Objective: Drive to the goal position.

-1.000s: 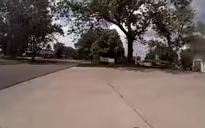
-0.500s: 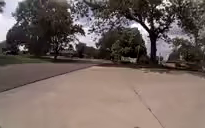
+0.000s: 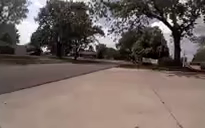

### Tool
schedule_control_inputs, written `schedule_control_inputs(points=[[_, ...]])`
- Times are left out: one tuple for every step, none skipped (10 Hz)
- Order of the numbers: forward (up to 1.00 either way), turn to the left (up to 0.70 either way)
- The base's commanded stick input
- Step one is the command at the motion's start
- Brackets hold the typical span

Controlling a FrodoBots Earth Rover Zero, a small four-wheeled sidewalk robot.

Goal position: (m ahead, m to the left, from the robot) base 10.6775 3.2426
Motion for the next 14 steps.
schedule_control_inputs(points=[[0.70, 0.35], [0.70, 0.35], [0.70, 0.35], [0.70, 0.35], [0.70, 0.35], [0.70, 0.35], [0.70, 0.35], [0.70, 0.35], [0.70, 0.35], [0.70, 0.35], [0.70, 0.35], [0.70, 0.35], [0.70, 0.35], [0.70, 0.35]])
